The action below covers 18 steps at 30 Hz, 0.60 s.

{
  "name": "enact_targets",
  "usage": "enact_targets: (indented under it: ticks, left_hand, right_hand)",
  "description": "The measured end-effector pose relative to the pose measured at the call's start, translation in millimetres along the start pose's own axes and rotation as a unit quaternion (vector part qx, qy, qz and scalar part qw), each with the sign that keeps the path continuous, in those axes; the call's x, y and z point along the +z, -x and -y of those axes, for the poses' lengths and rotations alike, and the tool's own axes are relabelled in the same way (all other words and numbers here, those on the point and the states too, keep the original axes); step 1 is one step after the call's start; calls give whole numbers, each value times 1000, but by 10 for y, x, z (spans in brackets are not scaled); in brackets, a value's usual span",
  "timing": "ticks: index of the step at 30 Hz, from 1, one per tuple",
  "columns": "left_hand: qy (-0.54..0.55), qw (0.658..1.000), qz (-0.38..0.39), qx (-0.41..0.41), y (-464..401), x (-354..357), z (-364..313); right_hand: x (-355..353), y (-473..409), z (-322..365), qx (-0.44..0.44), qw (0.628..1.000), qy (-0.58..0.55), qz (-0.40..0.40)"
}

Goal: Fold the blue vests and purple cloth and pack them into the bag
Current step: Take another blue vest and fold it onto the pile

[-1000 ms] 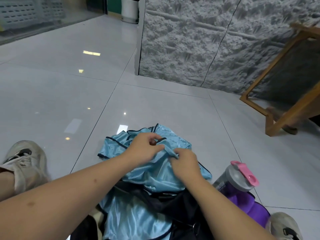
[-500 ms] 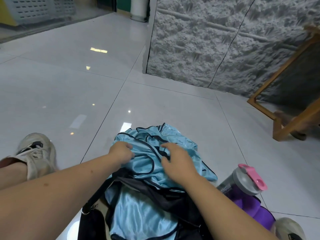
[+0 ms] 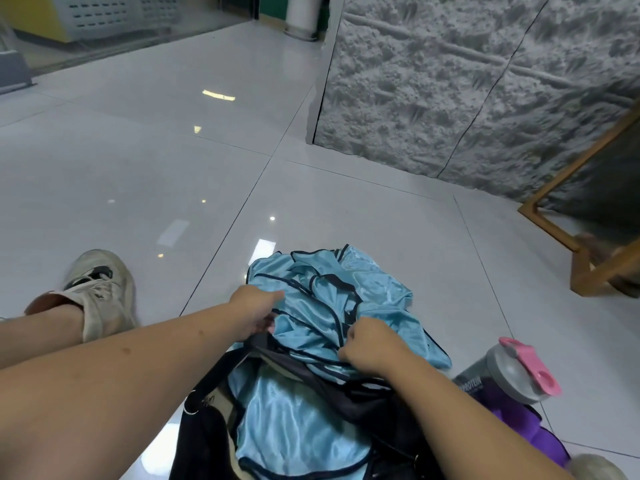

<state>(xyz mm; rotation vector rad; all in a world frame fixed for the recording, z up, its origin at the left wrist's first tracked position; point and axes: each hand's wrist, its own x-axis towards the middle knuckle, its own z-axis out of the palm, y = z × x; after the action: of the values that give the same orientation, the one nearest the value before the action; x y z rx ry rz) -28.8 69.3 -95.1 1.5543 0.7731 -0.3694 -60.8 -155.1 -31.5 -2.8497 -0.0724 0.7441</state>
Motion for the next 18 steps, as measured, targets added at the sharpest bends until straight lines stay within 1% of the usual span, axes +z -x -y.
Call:
enact_targets:
  ticks: [2, 4, 6, 8, 11, 13, 14, 15, 16, 18]
  left_hand:
    - [-28, 1000, -12, -1, 8, 22, -6]
    - [-78, 996, -32, 4, -13, 39, -7]
    - [-89, 995, -48, 6, 15, 46, -23]
    - [-54, 997, -50, 6, 50, 54, -53]
    - [52, 996, -39, 58, 166, 96, -221]
    - [96, 990, 11, 104, 322, 143, -403]
    - [99, 986, 39, 126, 396, 174, -498]
    - [98, 982, 65, 148, 459, 201, -578]
    - [106, 976, 96, 163, 546, 231, -670]
    - [130, 960, 171, 178, 661, 282, -807]
  right_hand:
    - [-84, 35, -43, 3, 1000, -4, 10]
    - [-167, 58, -96, 13, 999, -23, 28]
    - [-229, 68, -155, 25, 998, -33, 45]
    - [-273, 82, -242, 33, 997, -36, 65]
    - [-357, 117, -330, 43, 994, -65, 72]
    - [-397, 93, -327, 14, 997, -80, 9]
    - [-413, 86, -297, -6, 992, -124, -36]
    - [-417, 75, -245, -27, 978, -189, -79]
    - [-421, 65, -187, -52, 957, -259, -115]
    - [-464, 70, -52, -93, 909, -386, -129]
